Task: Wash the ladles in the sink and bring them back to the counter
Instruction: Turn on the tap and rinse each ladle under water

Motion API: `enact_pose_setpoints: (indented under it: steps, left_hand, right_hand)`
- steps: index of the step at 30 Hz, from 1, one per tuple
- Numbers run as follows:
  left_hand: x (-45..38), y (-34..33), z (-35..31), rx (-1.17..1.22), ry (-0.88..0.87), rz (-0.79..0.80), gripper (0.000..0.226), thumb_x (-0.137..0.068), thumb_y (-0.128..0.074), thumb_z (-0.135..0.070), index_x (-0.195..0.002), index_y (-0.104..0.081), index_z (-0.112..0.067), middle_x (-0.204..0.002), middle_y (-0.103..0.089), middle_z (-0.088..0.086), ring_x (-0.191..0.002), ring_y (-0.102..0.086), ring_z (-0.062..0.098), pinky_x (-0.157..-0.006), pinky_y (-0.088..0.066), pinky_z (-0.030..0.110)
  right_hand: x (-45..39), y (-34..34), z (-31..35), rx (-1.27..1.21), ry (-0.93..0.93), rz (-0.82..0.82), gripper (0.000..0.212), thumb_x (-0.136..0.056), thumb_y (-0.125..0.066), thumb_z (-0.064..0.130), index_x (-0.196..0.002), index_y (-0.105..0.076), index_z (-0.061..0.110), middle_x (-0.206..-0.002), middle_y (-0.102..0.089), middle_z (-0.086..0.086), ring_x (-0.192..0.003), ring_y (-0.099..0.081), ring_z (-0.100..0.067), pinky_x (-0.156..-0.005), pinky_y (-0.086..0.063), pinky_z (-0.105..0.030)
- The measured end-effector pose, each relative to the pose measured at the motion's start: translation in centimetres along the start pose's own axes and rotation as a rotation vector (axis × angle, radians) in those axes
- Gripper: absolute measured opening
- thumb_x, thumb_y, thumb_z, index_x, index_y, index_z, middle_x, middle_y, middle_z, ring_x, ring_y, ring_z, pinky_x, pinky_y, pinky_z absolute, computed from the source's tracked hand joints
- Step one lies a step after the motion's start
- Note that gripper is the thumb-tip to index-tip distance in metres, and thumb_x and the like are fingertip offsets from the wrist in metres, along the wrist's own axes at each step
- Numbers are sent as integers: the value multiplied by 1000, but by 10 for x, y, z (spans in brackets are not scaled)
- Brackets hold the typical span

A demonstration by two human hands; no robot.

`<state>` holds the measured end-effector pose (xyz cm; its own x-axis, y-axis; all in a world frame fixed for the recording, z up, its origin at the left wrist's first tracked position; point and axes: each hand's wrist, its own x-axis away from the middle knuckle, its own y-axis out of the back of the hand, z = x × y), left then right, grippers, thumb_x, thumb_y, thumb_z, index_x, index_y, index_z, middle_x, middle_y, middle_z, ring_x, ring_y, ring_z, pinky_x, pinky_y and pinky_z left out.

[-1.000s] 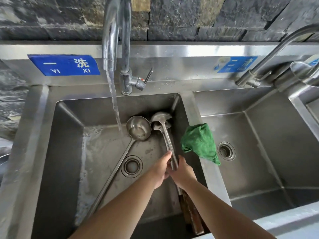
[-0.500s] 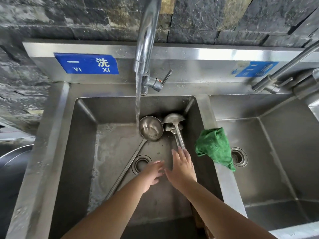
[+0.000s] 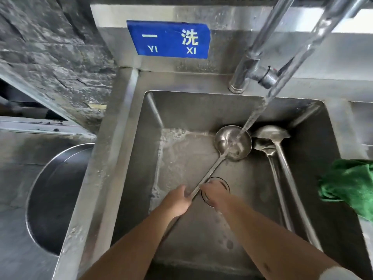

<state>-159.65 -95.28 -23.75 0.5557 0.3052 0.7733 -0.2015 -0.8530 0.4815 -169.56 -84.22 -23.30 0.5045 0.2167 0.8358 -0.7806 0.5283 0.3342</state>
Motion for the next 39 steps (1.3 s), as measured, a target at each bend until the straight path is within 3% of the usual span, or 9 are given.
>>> enact_pose_setpoints:
  steps: [4,6,15,21,27,30,33,36,39]
  left_hand:
    - [-29,-21,7,-133,-68,87,31,-91,-50,-36,-121,-54,-26,-121,-64,6,-108,-61,28,-89,-49,36]
    - [-34,-28,5,-125,-88,71,31,-89,-51,-35,-119,-56,-27,-120,-65,7,-108,-62,29,-90,-50,36]
    - [22,-14,-26,315,-131,292,24,-89,-54,-9,-112,-50,-7,-78,-66,1,-59,-66,17,-58,-45,28]
    - [71,1,-53,463,-145,454,20,-103,-45,-31,-93,-51,-14,-71,-66,2,-47,-60,10,-51,-42,27]
    - [78,22,-69,530,30,206,12,-96,-46,-13,-97,-58,-11,-75,-62,3,-54,-60,13,-43,-28,17]
    - [71,41,-78,691,83,46,20,-94,-55,-19,-112,-52,-10,-94,-60,6,-64,-61,12,-50,-42,21]
    - [65,62,-89,771,65,-89,35,-92,-62,-19,-119,-41,-10,-103,-54,10,-85,-61,22,-73,-59,38]
    - [71,69,-104,760,-20,-120,49,-92,-61,-8,-134,-41,-23,-121,-51,8,-103,-59,29,-71,-60,39]
    - [77,64,-113,703,-44,-138,62,-87,-50,11,-133,-46,-30,-110,-60,11,-85,-64,26,-67,-62,39]
  right_hand:
    - [-32,-19,4,-567,-121,-47,34,-81,-64,11,-112,-54,-1,-97,-64,-19,-84,-65,-34,-73,-58,-43]
    - [-44,-20,4,-751,-134,-60,19,-86,-61,9,-102,-54,3,-85,-62,-14,-76,-64,-29,-68,-57,-39]
    - [-44,11,8,-897,-110,-151,19,-94,-43,1,-78,-47,9,-59,-48,-8,-40,-49,-15,-36,-42,-19]
    - [-1,25,12,-703,-124,-180,23,-90,-48,9,-68,-54,6,-43,-46,-4,-33,-45,-16,-40,-38,-23]
    - [57,53,16,-389,-88,-73,22,-94,-46,10,-72,-48,12,-63,-51,-7,-31,-51,-8,-36,-44,-22]
    - [88,69,14,-366,-213,-27,30,-100,-42,16,-71,-45,13,-41,-43,-1,-22,-38,-8,-30,-29,-12]
    - [128,83,21,-216,-204,34,26,-100,-41,15,-75,-47,12,-49,-43,0,-31,-38,-7,-34,-27,-13]
    - [167,104,25,-98,-164,83,23,-98,-36,9,-79,-48,10,-56,-43,-2,-41,-36,-9,-36,-27,-18]
    - [183,123,27,-9,-140,110,12,-96,-40,6,-92,-51,4,-61,-48,-6,-44,-42,-12,-36,-32,-19]
